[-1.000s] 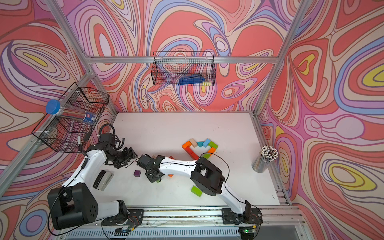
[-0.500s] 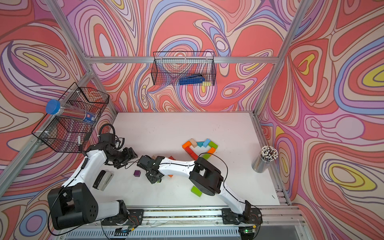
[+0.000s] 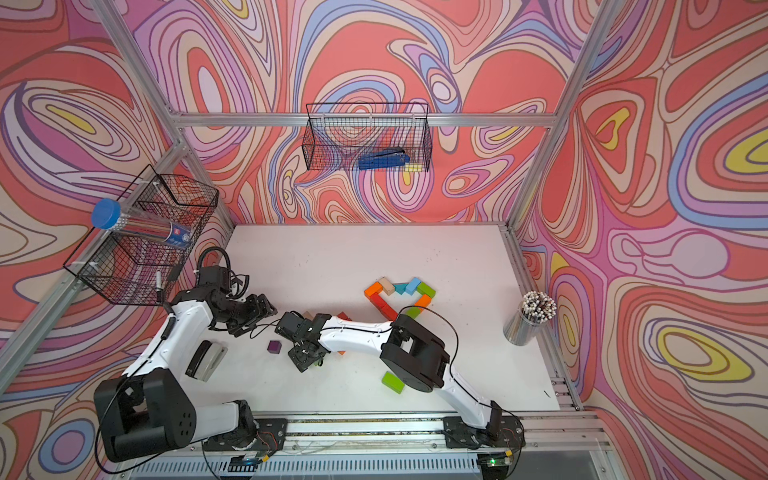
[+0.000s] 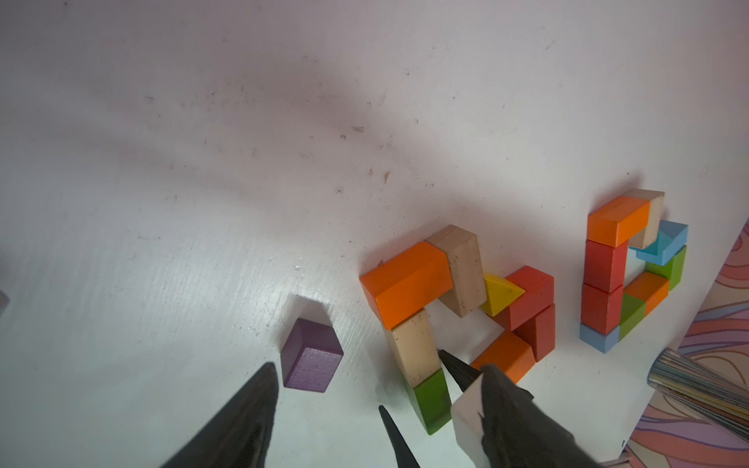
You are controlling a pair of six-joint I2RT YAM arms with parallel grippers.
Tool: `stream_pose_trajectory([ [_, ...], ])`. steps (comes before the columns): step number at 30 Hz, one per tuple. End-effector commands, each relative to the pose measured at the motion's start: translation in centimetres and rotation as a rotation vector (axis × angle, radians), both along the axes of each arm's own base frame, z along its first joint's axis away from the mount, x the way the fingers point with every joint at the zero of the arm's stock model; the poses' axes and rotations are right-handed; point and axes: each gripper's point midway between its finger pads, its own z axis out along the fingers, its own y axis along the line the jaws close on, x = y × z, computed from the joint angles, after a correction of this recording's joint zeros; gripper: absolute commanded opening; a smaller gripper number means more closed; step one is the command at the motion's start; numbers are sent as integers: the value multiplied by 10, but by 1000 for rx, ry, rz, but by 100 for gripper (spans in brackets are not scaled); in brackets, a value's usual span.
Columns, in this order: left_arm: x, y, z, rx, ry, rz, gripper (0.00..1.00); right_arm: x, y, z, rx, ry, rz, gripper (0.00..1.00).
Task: Assemble a heart with building blocks
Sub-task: Assemble the building block at the center of the board.
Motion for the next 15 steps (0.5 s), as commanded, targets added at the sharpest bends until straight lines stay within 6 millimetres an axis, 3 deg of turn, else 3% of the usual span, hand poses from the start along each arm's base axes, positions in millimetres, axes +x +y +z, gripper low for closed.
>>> stream_pose_trajectory([
  [1, 3, -11, 17, 0, -77, -58, 81, -3, 1, 36, 96, -44, 23, 79],
  [6, -4, -29, 29, 44, -120, -136, 82, -14, -32, 68, 157, -90, 18, 83],
  [11, -19, -58, 38, 27, -165, -226, 83, -29, -94, 80, 116, -107, -58, 83],
  [15, -41, -88, 36, 41, -168, -342, 83, -45, -151, 71, 54, -85, -171, 87],
])
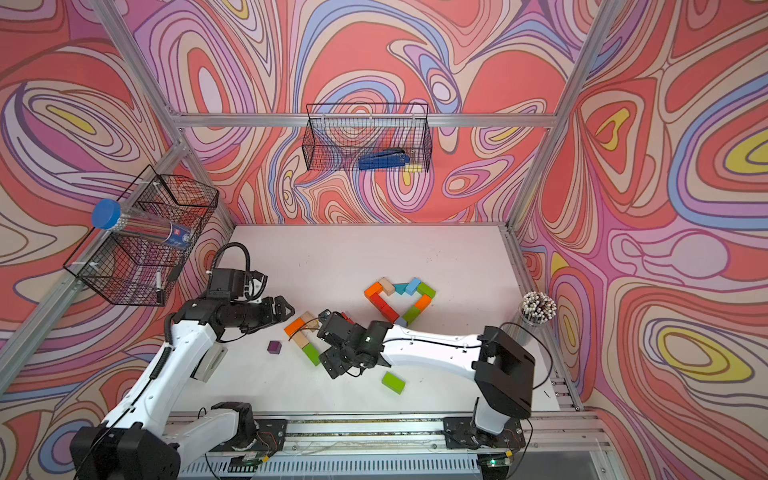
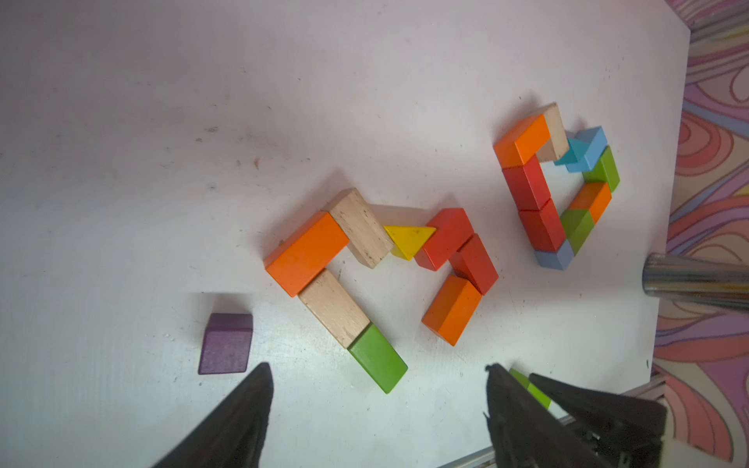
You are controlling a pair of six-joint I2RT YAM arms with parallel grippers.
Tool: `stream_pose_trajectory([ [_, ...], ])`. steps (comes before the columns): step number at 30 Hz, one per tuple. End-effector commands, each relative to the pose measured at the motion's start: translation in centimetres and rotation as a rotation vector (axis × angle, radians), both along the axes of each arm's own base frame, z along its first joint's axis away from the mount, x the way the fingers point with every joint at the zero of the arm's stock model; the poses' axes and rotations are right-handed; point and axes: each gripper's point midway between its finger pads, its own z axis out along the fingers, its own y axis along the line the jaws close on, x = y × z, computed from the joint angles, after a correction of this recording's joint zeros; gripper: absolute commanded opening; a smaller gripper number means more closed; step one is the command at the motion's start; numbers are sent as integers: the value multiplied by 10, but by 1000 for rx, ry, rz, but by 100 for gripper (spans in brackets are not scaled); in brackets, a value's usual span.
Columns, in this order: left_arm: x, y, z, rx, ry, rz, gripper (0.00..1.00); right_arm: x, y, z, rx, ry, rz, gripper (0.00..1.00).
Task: Assemble a heart with building blocks
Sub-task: Assemble the building block at the center of the board, then adjust the building block at the center of the board.
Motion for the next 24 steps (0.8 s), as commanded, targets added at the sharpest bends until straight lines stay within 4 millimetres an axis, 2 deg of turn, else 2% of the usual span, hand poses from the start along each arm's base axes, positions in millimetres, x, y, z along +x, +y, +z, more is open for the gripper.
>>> stream_pose_trajectory([
  [1, -22, -16, -10, 34, 28, -73, 83, -11, -47, -17, -74, 34, -129, 88],
  [6, -40, -42, -11, 84, 17, -195, 82, -28, -86, -28, -72, 103, -256, 94],
  [13, -50, -55, -13, 79, 28, -228, 81, -46, -113, -57, -114, 196, -345, 98],
  [19, -61, -60, -18, 113, 46, -243, 82, -56, -104, -71, -89, 267, -336, 97],
  [24, -72, -60, -20, 118, 83, -232, 82, -71, -74, -64, 39, 378, -264, 88],
])
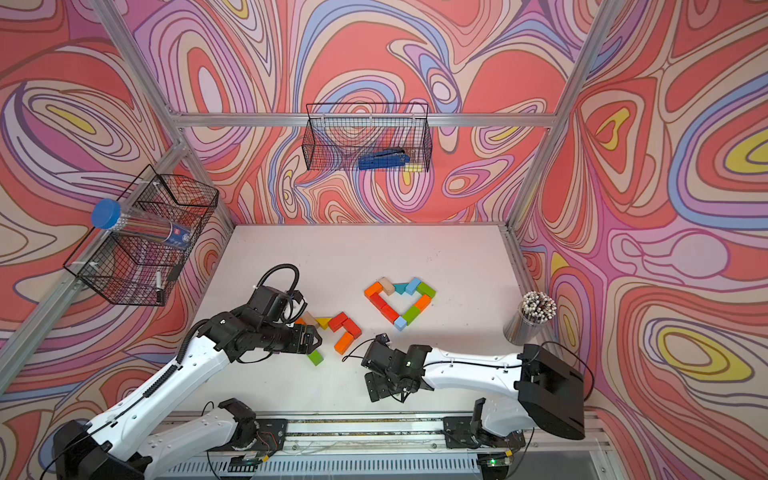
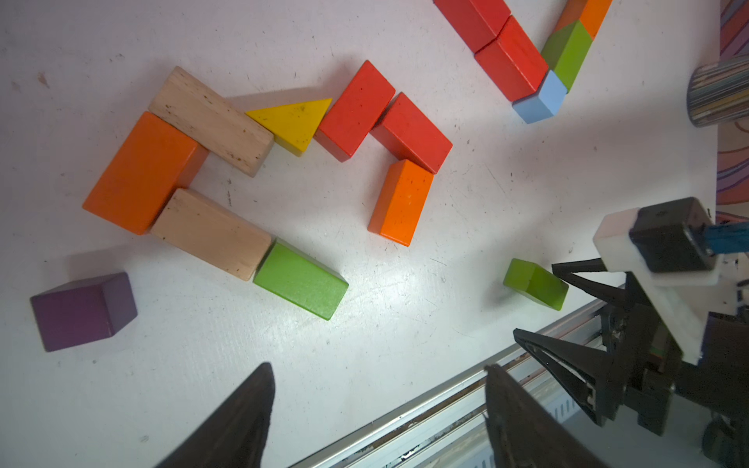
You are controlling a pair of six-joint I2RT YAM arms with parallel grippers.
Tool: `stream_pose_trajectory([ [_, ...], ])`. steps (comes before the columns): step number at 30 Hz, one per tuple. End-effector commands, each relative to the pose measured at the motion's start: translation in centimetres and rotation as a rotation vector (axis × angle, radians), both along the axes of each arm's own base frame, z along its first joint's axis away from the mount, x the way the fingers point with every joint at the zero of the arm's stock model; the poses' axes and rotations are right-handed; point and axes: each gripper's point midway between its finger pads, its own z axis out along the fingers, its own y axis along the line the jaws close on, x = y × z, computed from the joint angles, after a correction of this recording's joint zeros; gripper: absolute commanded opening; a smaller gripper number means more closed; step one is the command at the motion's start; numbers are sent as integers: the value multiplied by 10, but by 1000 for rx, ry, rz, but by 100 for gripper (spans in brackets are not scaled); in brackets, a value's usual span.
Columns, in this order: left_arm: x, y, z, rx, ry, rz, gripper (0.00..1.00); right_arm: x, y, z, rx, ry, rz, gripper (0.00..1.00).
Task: Assemble a heart with building blocks
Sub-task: Adjust the building block at the center of the board, then pick up the building block from the center of the board.
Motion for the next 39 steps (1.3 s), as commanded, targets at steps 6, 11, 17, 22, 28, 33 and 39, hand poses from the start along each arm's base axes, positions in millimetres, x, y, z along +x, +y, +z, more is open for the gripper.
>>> stream_pose_trajectory([
  [6, -27, 8, -10, 66, 73, 37, 81, -23, 50, 26, 267, 119, 101, 85],
  [11, -44, -20, -13, 47, 47, -19, 78, -10, 34, 35, 193, 22, 89, 85],
  [17, -69, -66, -28, 13, 61, -43, 72, 10, -2, 54, 26, -124, 82, 86],
  [22, -83, -96, -36, 47, 36, -111, 71, 25, -45, 77, -132, -207, 3, 88],
  [28, -95, -125, -45, 7, 67, -86, 64, 33, -80, 106, -189, -263, -113, 88],
  [33, -108, -156, -48, -26, 97, -49, 64, 40, -96, 129, -159, -302, -157, 88],
  [39, -121, -172, -68, 30, 170, -7, 71, 43, -103, 148, -92, -308, -127, 89],
])
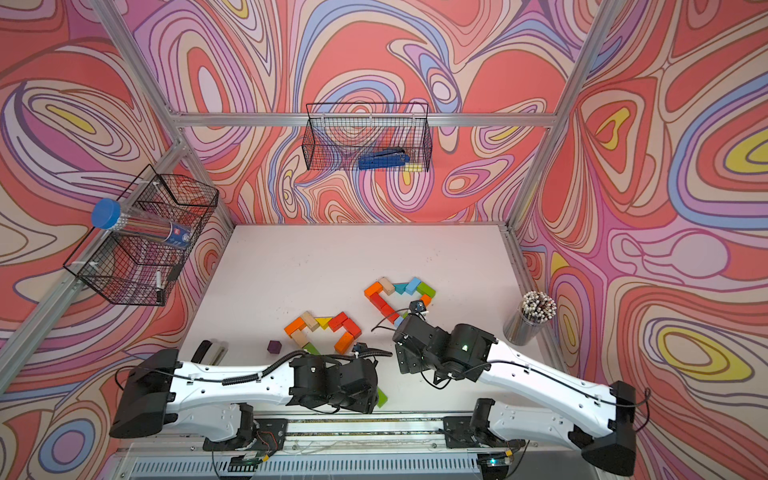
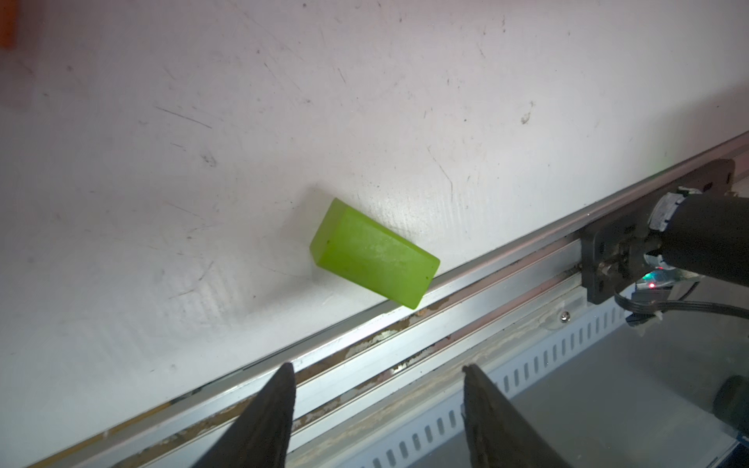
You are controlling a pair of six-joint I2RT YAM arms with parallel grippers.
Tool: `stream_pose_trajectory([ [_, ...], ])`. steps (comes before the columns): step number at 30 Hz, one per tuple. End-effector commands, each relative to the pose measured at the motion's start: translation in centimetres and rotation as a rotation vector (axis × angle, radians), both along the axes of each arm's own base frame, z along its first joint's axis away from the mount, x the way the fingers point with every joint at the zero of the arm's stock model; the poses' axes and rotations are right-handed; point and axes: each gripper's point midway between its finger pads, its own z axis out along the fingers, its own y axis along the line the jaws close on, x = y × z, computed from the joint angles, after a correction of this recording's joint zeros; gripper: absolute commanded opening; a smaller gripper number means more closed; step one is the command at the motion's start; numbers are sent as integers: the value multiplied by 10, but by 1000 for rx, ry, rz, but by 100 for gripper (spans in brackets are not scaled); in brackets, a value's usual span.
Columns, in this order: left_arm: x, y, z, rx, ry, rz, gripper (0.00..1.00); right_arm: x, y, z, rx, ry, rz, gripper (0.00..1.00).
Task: Assemble a heart with building blocks
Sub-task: Pick up the building block from the center of the board.
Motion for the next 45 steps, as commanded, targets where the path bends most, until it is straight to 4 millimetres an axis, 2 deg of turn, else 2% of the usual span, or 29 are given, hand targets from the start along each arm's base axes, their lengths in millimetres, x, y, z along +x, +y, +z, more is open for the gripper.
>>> stream_pose_trajectory([
  [1, 0, -8, -2, 5, 29, 87, 73, 2, -12, 12, -16, -14, 26, 89],
  [3, -2, -9, -7, 41, 35, 84, 74, 6, -18, 16, -29, -21, 15, 89],
  [6, -6, -11, -15, 69, 60, 82, 73, 9, -17, 20, -19, -31, 25, 89],
  [15, -6, -27, -31, 72, 99, 86, 73, 12, -12, 14, -5, -35, 40, 89],
  [22, 12, -23, -41, 87, 102, 126, 69, 14, -14, 12, -3, -40, 38, 90],
  [29, 26, -33, -45, 65, 111, 124, 64, 15, -13, 14, 14, -48, 43, 90],
  [35, 33, -33, -46, 138, 84, 79, 52, 15, -12, 12, 12, -44, 45, 90],
  [37, 35, -29, -48, 173, 72, 71, 43, 15, -12, 12, 14, -43, 48, 89],
  [45, 37, -7, -54, 255, 35, 48, 29, 16, -9, 13, 26, -49, 54, 89],
])
